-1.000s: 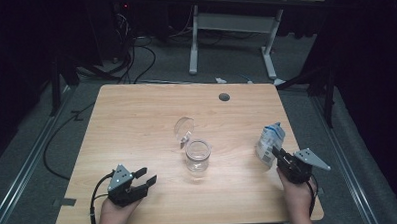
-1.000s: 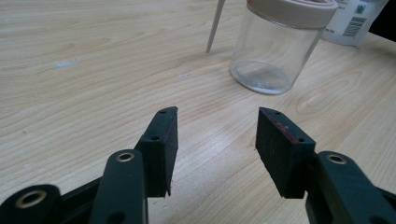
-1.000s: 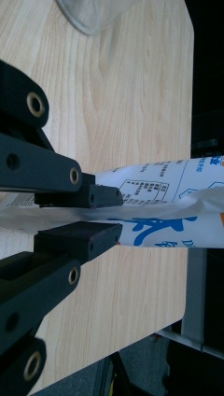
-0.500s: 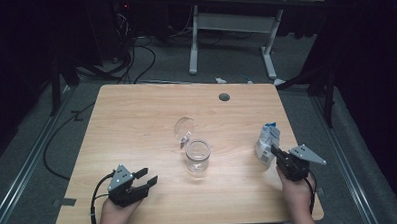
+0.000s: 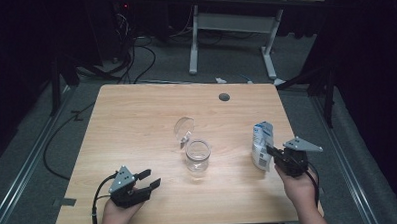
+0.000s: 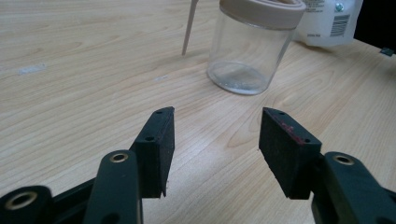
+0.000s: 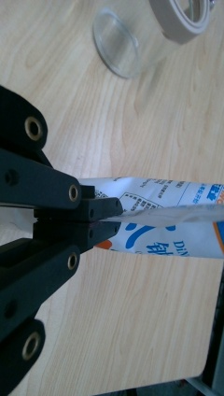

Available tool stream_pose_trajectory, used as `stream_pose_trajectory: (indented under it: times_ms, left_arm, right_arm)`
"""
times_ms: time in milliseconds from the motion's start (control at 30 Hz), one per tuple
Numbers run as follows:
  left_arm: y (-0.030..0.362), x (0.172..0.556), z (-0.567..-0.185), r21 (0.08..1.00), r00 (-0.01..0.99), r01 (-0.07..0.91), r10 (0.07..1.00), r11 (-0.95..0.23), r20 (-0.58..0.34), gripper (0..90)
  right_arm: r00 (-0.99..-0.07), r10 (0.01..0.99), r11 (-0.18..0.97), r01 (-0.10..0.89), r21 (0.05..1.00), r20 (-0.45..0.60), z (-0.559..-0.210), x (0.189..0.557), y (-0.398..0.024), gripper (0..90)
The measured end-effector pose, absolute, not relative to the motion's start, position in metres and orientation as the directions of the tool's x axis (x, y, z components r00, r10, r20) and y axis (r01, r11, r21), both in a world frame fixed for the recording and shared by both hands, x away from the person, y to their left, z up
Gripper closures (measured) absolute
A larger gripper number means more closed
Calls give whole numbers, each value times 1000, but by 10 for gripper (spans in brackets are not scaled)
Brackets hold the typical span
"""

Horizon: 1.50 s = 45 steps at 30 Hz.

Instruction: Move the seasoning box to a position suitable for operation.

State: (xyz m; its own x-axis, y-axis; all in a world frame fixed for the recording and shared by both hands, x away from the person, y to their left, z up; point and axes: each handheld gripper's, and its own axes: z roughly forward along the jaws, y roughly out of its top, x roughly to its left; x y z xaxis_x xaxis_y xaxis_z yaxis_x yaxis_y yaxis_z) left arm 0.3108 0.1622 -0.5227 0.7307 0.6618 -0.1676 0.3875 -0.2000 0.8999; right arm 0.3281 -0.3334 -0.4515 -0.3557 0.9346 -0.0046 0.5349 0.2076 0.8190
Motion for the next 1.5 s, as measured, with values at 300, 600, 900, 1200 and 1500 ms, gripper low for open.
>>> stream_pose_trajectory:
  times_ms: [300, 600, 900, 1200, 1500]
  left_arm:
    - [165, 309, -522, 915, 746, 360, 645, -185, -163, 458]
    - [163, 308, -524, 917, 760, 347, 632, -197, -152, 452]
    - [161, 308, -525, 918, 766, 343, 625, -199, -151, 438]
    - [157, 303, -525, 926, 774, 307, 623, -221, -108, 409]
    - [153, 302, -525, 925, 783, 298, 614, -237, -96, 397]
  right_arm:
    - [-423, 906, 271, 609, 745, 16, -433, 327, -321, 900]
    - [-470, 881, 326, 675, 662, 45, -419, 326, -311, 900]
    - [-503, 864, 396, 721, 569, 36, -408, 329, -296, 900]
    - [-530, 848, 449, 738, 503, 21, -402, 332, -281, 900]
    - [-540, 841, 472, 757, 452, 27, -398, 333, -274, 900]
